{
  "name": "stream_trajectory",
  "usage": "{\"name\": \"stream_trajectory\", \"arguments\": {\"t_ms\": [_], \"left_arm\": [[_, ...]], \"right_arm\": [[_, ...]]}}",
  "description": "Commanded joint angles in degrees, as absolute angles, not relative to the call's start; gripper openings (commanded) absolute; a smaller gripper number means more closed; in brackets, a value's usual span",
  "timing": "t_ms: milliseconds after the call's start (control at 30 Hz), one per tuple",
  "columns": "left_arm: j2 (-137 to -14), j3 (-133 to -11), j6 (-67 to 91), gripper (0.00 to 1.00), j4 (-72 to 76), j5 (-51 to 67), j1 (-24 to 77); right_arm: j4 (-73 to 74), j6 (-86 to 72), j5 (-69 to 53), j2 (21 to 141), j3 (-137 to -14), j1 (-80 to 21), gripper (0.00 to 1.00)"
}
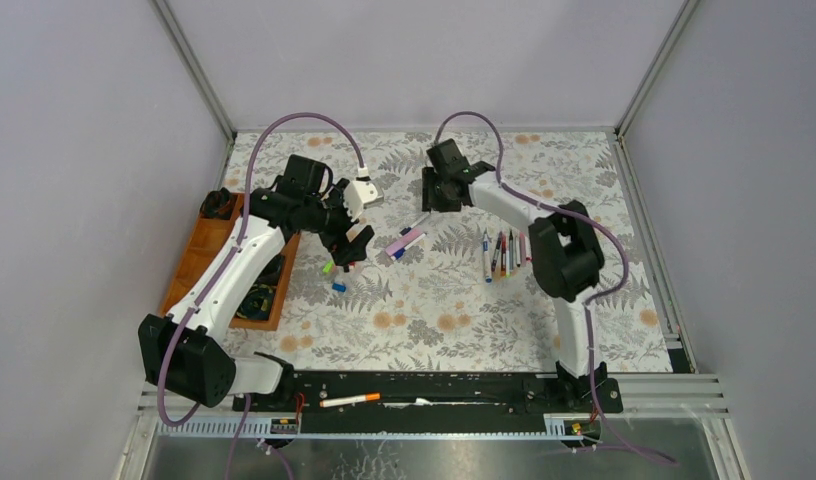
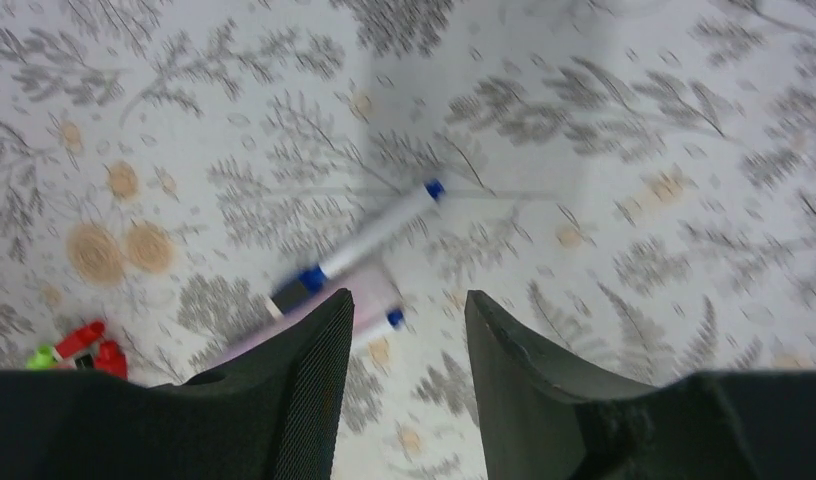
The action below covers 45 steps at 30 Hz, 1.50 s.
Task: Open the pen caps
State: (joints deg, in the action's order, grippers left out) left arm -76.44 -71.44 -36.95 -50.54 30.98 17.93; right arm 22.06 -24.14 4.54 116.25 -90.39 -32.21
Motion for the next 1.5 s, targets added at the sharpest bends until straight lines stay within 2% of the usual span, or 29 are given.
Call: {"name": "stream_trajectory", "arguments": {"t_ms": [0,533,867,1167,1467], "left_arm": [[-74.99,-72.66,-36.34,0.98,-48.7,30.71,17.58],[-73.51,-70.58,-38.14,0.98,-48.96,29.71,17.49],[-73.02,-70.34,-39.06,0.98,-48.95,28.74,17.4],[-72.58,-69.87,-39.2,0.98,-48.95,28.4,17.39],[-72.68,-69.83,-39.03,0.98,-48.98,28.83,17.36]], "right_arm": [[29.39,-25.83,0.1,126.05,-103.04,-32.85,0.53],[32.59,-32.17,2.58,135.73,-113.59,-33.74,0.46],[35.31,-32.14,4.75,140.13,-117.8,-33.84,0.32],[38.14,-29.73,8.05,140.78,-121.0,-30.2,0.12],[35.09,-27.75,10.74,133.9,-112.74,-25.73,0.03]]}}
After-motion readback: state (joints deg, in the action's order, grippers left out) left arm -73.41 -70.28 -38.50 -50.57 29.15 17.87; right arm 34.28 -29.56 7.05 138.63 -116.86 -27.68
